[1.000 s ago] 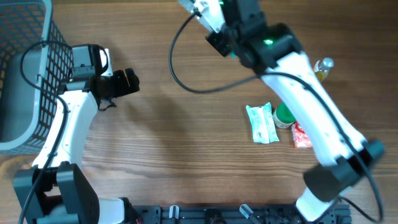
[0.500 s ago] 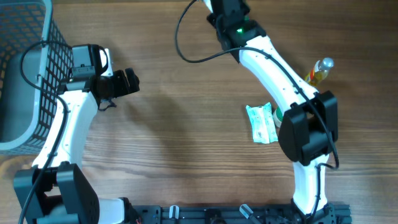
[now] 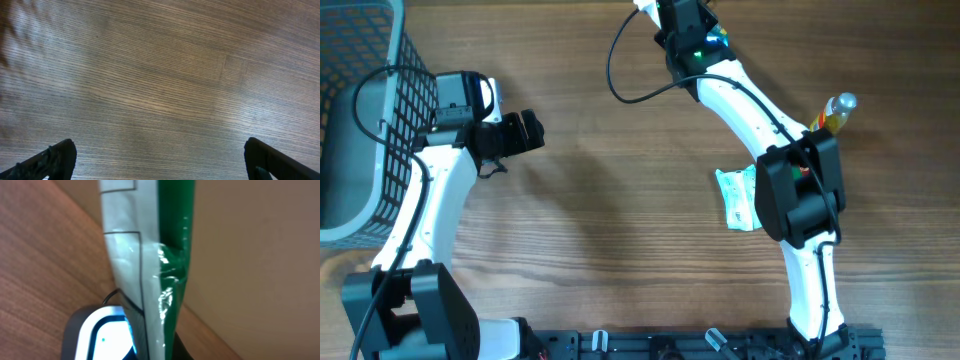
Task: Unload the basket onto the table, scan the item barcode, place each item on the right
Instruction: 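Carry the glove pack with the right gripper up to the scanner, then lower the glove pack below the scanner and open the right gripper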
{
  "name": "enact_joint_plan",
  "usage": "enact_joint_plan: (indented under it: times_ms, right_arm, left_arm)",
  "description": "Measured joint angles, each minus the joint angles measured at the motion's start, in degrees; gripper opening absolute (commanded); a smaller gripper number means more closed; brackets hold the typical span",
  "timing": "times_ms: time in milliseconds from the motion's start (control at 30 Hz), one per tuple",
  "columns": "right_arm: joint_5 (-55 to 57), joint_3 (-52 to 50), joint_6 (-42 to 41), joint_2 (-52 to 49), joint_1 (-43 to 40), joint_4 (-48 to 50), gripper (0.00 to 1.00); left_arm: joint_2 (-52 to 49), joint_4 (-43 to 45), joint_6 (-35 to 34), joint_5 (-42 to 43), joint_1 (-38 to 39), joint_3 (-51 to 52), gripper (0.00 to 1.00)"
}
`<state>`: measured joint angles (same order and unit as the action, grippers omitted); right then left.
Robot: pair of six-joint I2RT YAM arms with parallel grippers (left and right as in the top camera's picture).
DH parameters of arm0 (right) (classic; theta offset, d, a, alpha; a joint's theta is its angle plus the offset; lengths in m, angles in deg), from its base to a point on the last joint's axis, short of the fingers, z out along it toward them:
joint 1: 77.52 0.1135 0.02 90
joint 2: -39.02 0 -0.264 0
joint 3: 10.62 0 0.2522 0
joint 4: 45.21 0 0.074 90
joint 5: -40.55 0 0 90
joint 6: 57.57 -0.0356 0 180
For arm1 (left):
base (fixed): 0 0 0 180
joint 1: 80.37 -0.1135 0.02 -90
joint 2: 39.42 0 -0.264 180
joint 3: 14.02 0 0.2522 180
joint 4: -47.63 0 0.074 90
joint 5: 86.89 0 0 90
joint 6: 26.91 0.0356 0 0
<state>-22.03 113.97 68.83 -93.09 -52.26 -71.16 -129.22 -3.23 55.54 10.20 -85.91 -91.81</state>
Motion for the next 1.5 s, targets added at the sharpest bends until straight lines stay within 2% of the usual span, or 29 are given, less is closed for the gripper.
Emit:
enact_joint_plan:
  times_ms: [133,367,567,900,1067,1233,1367,1500]
  right_arm:
    - [-1.66,0.00,-2.16,-0.11,0.09,-0.55,0.04]
    - [-6.56,0.00,-15.43,-0.11,0.09,-4.37,0.04]
    - [-9.40,0.00,-21.88,-0.11,0.09,-5.16,0.04]
    - [-9.81,0.00,-23.54,-0.11,0.09,-5.84,0.04]
    - [-3.52,0.00,-23.04,0.35,0.15,-6.73,0.04]
    - [-6.62,-0.02,-22.99,10.21,0.09,-20.83,0.04]
    - [-17.75,0.85,-31.80,21.03,0.09,-40.00,0.04]
    - [-29.83,-0.72,-39.93,22.77,0.15,-54.36,0.05]
  left_arm:
    - [0.00,0.00,0.00,0.00,0.00,0.00,1.00]
    - [0.00,0.02,0.00,0.00,0.00,0.00,1.00]
    - [0.00,0.00,0.00,0.00,0.00,0.00,1.00]
    - [0.00,0.02,0.00,0.00,0.00,0.00,1.00]
    - [0.00,0.02,0.00,0.00,0.00,0.00,1.00]
    - [0.00,-0.02,0.00,0.02,0.00,0.00,1.00]
    - [0.00,-0.02,0.00,0.00,0.00,0.00,1.00]
    - [0.00,-0.02,0.00,0.00,0.00,0.00,1.00]
